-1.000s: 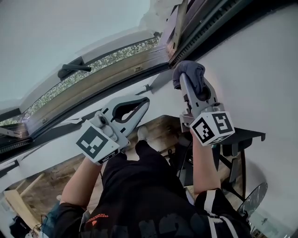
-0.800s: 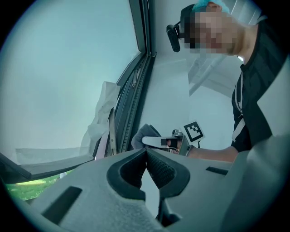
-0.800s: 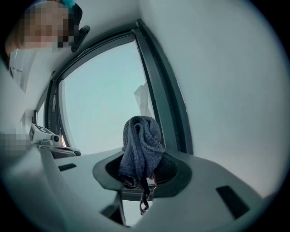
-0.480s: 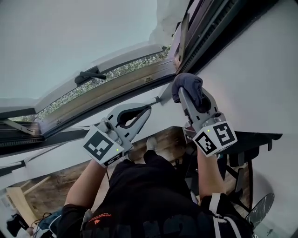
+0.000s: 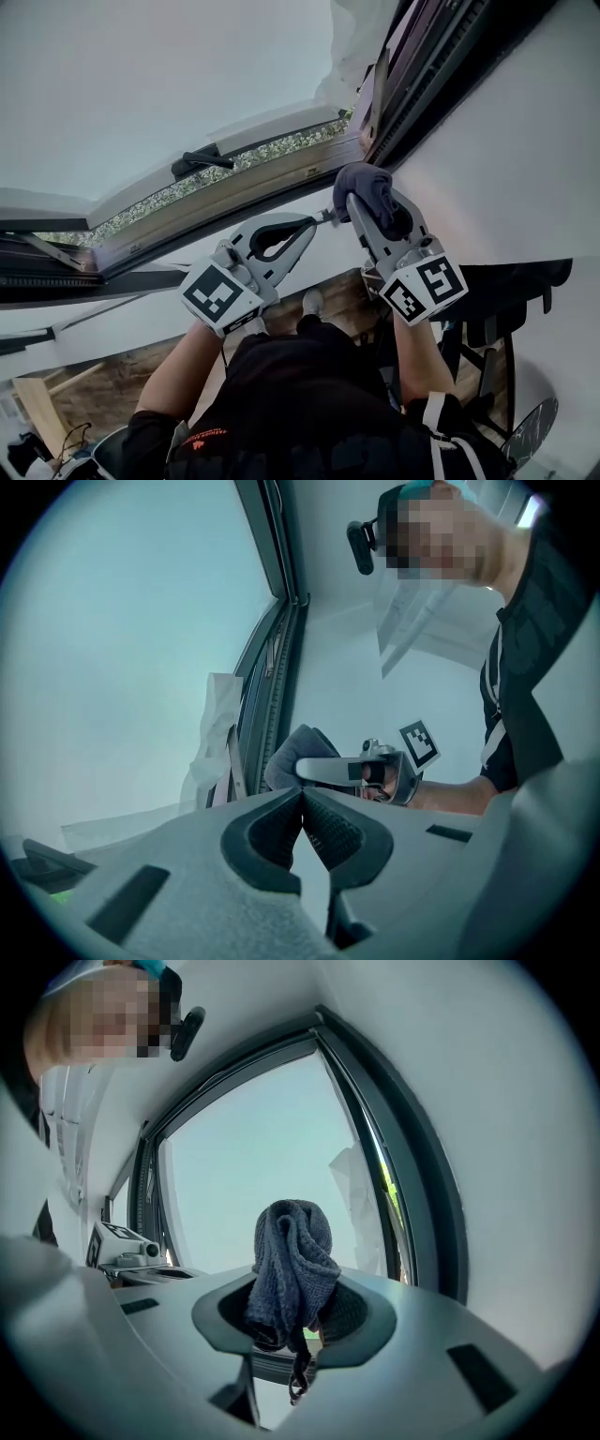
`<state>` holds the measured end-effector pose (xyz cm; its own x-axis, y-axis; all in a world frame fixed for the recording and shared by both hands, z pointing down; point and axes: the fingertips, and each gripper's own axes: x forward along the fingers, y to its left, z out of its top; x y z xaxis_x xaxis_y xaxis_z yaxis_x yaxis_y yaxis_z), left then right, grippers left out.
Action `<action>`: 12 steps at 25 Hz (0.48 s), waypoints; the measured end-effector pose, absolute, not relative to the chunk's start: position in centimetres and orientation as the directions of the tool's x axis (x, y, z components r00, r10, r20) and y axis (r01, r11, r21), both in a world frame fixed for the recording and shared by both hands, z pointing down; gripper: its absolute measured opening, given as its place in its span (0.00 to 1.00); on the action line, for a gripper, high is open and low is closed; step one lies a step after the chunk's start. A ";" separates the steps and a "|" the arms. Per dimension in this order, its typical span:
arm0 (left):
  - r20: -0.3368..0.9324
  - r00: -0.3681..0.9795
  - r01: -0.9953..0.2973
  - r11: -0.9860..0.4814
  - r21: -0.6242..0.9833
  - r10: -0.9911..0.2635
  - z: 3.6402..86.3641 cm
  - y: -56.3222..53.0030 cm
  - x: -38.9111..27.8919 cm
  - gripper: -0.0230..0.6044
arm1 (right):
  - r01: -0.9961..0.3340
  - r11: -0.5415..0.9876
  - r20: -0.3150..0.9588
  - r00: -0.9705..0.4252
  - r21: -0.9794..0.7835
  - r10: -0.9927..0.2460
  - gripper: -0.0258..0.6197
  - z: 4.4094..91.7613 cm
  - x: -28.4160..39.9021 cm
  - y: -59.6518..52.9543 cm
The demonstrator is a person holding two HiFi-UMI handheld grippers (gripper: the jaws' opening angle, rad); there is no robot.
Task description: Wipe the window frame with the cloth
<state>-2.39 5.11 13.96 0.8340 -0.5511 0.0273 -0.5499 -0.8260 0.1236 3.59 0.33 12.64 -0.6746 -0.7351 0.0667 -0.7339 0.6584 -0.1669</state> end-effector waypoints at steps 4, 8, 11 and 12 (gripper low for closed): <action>0.007 0.833 -0.550 -0.827 0.112 -0.553 13.2 5.4 -3.3 0.07 | -0.729 0.669 0.066 -0.682 -0.144 -0.728 0.22 12.2 2.3 1.0; -0.012 0.833 -0.549 -0.829 0.107 -0.553 12.5 5.6 -4.1 0.07 | -0.723 0.677 0.069 -0.689 -0.134 -0.722 0.22 11.9 1.0 1.6; -0.022 0.833 -0.549 -0.830 0.104 -0.553 12.1 5.8 -4.7 0.07 | -0.717 0.685 0.072 -0.695 -0.130 -0.715 0.22 11.7 0.1 2.0; -0.025 0.832 -0.549 -0.830 0.103 -0.554 12.0 5.8 -4.9 0.07 | -0.716 0.686 0.074 -0.697 -0.129 -0.714 0.22 11.7 -0.2 2.1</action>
<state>-4.95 5.78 11.98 0.8324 -0.5536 -0.0251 -0.5486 -0.8296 0.1034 -0.17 2.07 11.67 -0.6965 -0.7138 0.0736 -0.7163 0.6858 -0.1287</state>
